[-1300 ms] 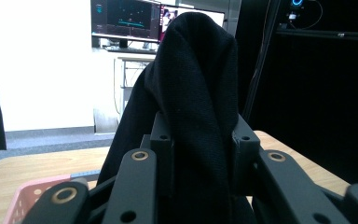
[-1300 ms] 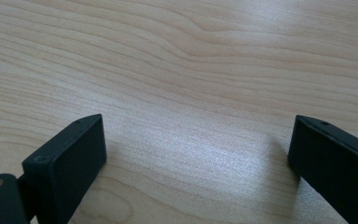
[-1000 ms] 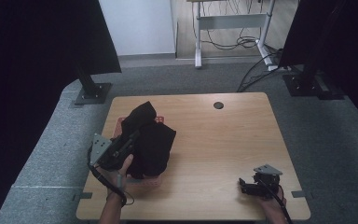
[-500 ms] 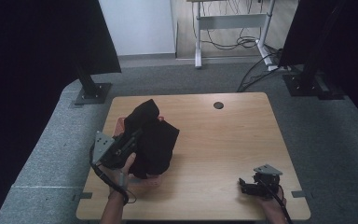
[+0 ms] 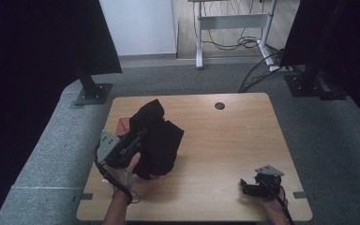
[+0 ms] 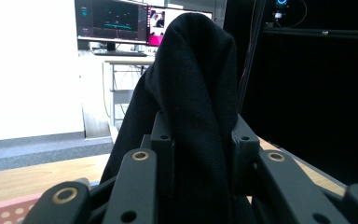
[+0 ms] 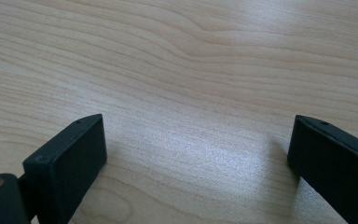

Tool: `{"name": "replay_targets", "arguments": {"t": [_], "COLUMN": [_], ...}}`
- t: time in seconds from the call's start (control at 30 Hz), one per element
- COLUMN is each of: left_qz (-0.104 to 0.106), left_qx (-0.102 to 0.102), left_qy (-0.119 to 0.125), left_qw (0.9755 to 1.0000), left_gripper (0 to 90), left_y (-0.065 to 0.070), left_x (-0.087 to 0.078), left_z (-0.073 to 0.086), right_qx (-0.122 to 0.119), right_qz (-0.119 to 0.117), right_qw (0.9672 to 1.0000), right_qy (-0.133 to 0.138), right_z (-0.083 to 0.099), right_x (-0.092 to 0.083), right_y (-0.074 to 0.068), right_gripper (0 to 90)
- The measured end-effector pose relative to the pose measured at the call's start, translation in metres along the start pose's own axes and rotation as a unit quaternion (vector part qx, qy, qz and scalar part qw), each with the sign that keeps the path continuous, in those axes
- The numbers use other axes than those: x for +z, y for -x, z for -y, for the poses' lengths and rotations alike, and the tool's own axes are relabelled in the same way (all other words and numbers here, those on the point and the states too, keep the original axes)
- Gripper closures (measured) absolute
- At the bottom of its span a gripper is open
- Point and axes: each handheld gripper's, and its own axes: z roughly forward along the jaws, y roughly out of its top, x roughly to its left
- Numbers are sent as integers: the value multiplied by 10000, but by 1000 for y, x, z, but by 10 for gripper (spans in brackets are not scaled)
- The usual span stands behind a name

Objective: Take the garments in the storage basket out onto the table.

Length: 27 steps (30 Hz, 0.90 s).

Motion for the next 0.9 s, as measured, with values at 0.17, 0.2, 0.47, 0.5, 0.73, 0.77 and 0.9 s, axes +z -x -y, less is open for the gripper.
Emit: {"name": "replay_targets", "arguments": {"t": [0.17,0.2,0.47,0.5,0.73,0.77,0.9], "left_qz": [27,30,43,50,145,145,191], "left_qx": [2,4,15,26,60,60,81], "left_qy": [-1,0,-24,-32,-47,-47,-63], "left_qw": [10000,10000,10000,10000,9999,9999,9998], "left_gripper": [691,691,691,691,691,691,691], "left_y": [2,3,6,6,15,15,20], "left_x": [1,2,5,6,11,11,13], "left_z": [-1,-1,-3,-3,-4,-4,-3], "right_qx": [1,0,0,1,0,0,-1], "right_qz": [2,0,-1,3,0,0,-1], "right_qw": [10000,10000,10000,10000,10000,10000,10000], "right_qy": [2,1,0,3,1,0,1], "right_z": [0,0,0,0,0,0,0], "right_x": [0,0,0,0,0,0,0], "right_y": [0,0,0,0,0,0,0], "right_gripper": [39,39,39,39,39,39,39]}}
